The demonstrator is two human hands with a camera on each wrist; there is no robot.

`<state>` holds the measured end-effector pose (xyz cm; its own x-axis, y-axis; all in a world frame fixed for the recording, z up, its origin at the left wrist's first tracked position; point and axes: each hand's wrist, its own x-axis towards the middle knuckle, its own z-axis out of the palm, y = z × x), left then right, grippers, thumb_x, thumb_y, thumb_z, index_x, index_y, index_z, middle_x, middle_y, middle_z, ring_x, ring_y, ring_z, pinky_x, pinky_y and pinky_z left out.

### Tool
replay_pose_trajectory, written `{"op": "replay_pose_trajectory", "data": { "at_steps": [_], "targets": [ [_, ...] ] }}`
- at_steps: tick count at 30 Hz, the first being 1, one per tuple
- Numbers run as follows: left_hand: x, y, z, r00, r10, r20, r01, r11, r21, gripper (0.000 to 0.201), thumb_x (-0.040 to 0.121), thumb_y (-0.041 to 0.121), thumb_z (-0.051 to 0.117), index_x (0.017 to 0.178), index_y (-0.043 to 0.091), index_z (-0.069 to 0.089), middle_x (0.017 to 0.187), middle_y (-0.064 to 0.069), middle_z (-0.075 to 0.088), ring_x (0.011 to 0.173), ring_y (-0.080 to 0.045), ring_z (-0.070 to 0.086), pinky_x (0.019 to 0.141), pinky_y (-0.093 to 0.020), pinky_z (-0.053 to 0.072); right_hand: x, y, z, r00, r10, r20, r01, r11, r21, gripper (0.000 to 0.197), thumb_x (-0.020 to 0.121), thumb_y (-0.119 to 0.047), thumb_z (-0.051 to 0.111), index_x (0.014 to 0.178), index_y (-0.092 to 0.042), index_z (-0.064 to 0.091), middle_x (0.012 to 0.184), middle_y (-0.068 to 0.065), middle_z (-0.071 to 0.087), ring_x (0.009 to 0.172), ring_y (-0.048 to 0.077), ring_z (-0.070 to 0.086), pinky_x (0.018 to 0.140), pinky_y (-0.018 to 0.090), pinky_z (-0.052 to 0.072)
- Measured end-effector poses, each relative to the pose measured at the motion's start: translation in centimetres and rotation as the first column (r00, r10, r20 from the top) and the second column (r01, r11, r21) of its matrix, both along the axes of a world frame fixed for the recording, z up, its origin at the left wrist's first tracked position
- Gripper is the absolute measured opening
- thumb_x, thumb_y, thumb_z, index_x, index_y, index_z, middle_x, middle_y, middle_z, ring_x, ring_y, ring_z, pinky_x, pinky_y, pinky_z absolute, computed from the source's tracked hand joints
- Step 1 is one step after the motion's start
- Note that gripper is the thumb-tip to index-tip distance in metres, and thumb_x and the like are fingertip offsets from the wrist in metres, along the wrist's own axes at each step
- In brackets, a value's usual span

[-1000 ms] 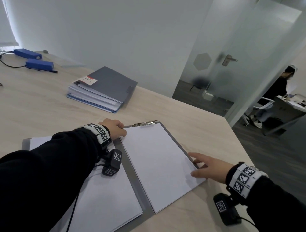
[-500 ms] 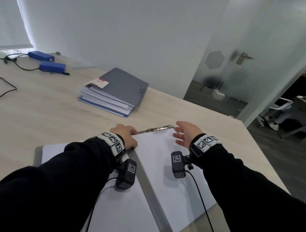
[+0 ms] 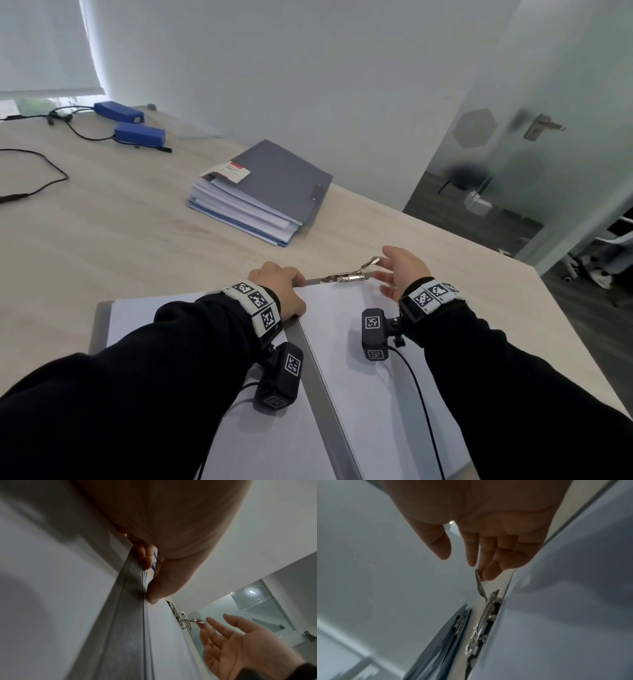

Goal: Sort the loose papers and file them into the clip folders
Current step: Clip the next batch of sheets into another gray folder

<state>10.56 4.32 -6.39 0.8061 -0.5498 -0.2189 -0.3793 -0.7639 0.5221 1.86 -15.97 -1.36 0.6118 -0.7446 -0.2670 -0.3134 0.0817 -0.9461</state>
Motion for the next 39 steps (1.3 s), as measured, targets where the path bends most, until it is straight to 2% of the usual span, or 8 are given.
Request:
{"op": "replay_pose_trajectory", "data": {
  "at_steps": [7, 15, 17, 22, 25, 29, 35, 39],
  "targets": [
    [-0.2, 0.0, 0.4, 1.000, 0.004, -0.019, -0.004, 1.000, -0.003, 0.052, 0.074, 0.031, 0.069, 0.124, 0.040, 0.056, 0.130, 0.000, 0.042, 0.122, -0.027, 0.042, 0.096, -0.034, 0.040, 0.3, 2.2, 1.1, 0.872, 0.338, -0.354, -0.478, 0.741, -0.471, 0.037, 0.091, -0.013, 0.050, 0.124, -0.025, 0.062, 0.114, -0.009, 0.069, 0.094, 0.007, 0.059, 0.085, 0.022, 0.045],
    [-0.5, 0.2, 0.3, 1.000, 0.018, -0.023, -0.018, 1.000, -0.015, 0.051, 0.073, 0.030, 0.069, 0.121, 0.042, 0.056, 0.130, 0.003, 0.043, 0.125, -0.025, 0.039, 0.090, -0.035, 0.035, 0.8, 3.9, 0.6, 0.655, 0.273, -0.705, -0.746, 0.382, -0.545, 0.059, 0.089, -0.002, 0.041, 0.141, -0.028, 0.048, 0.142, 0.000, 0.045, 0.124, 0.020, 0.049, 0.103, 0.029, 0.040],
    [-0.5, 0.2, 0.4, 1.000, 0.017, -0.026, -0.018, 1.000, -0.014, 0.051, 0.073, 0.030, 0.069, 0.121, 0.042, 0.056, 0.130, 0.003, 0.042, 0.125, -0.025, 0.039, 0.090, -0.034, 0.034, 0.7, 4.2, 0.7, 0.616, 0.267, -0.741, -0.773, 0.385, -0.503, 0.063, 0.089, -0.005, 0.041, 0.143, -0.036, 0.044, 0.145, -0.003, 0.043, 0.120, 0.017, 0.051, 0.096, 0.024, 0.043],
    [-0.5, 0.1, 0.3, 0.999, 0.017, -0.031, -0.017, 1.000, -0.021, 0.051, 0.074, 0.029, 0.068, 0.122, 0.042, 0.056, 0.129, 0.004, 0.041, 0.125, -0.023, 0.038, 0.088, -0.032, 0.034, 0.3, 4.6, 0.8, 0.531, 0.248, -0.810, -0.814, 0.414, -0.406, 0.067, 0.089, -0.008, 0.039, 0.140, -0.050, 0.042, 0.125, -0.005, 0.060, 0.063, 0.006, 0.050, 0.049, 0.015, 0.035],
    [-0.4, 0.1, 0.3, 0.999, 0.022, -0.036, -0.022, 0.999, -0.024, 0.050, 0.074, 0.029, 0.068, 0.121, 0.042, 0.056, 0.128, 0.004, 0.041, 0.124, -0.023, 0.038, 0.093, -0.034, 0.037, 0.5, 4.8, 0.9, 0.487, 0.242, -0.839, -0.843, 0.381, -0.380, 0.068, 0.089, -0.006, 0.039, 0.141, -0.049, 0.041, 0.135, -0.008, 0.055, 0.075, 0.006, 0.054, 0.060, 0.015, 0.042],
    [-0.4, 0.1, 0.3, 0.999, 0.016, -0.035, -0.017, 1.000, -0.026, 0.049, 0.073, 0.029, 0.067, 0.119, 0.042, 0.056, 0.127, 0.004, 0.041, 0.122, -0.022, 0.038, 0.091, -0.033, 0.036, 1.1, 5.2, 0.3, 0.350, 0.124, -0.929, -0.923, 0.215, -0.319, 0.071, 0.088, -0.011, 0.039, 0.143, -0.053, 0.031, 0.152, -0.010, 0.036, 0.133, 0.023, 0.043, 0.109, 0.037, 0.035],
    [-0.4, 0.1, 0.3, 0.999, 0.014, -0.035, -0.015, 1.000, -0.026, 0.050, 0.074, 0.028, 0.067, 0.120, 0.041, 0.056, 0.128, 0.003, 0.041, 0.123, -0.023, 0.038, 0.088, -0.031, 0.035, 1.5, 6.0, 0.8, 0.256, 0.081, -0.963, -0.955, 0.174, -0.240, 0.069, 0.092, -0.015, 0.040, 0.149, -0.050, 0.021, 0.150, -0.004, 0.036, 0.135, 0.029, 0.039, 0.108, 0.040, 0.033],
    [-0.4, 0.0, 0.3, 1.000, 0.011, -0.027, -0.012, 1.000, -0.021, 0.050, 0.075, 0.028, 0.067, 0.123, 0.041, 0.056, 0.130, 0.002, 0.041, 0.125, -0.024, 0.038, 0.087, -0.031, 0.032, 1.2, 5.7, 0.7, 0.309, 0.116, -0.944, -0.939, 0.193, -0.283, 0.071, 0.090, -0.011, 0.042, 0.150, -0.045, 0.023, 0.152, -0.008, 0.035, 0.133, 0.023, 0.043, 0.109, 0.037, 0.036]
  ]
}}
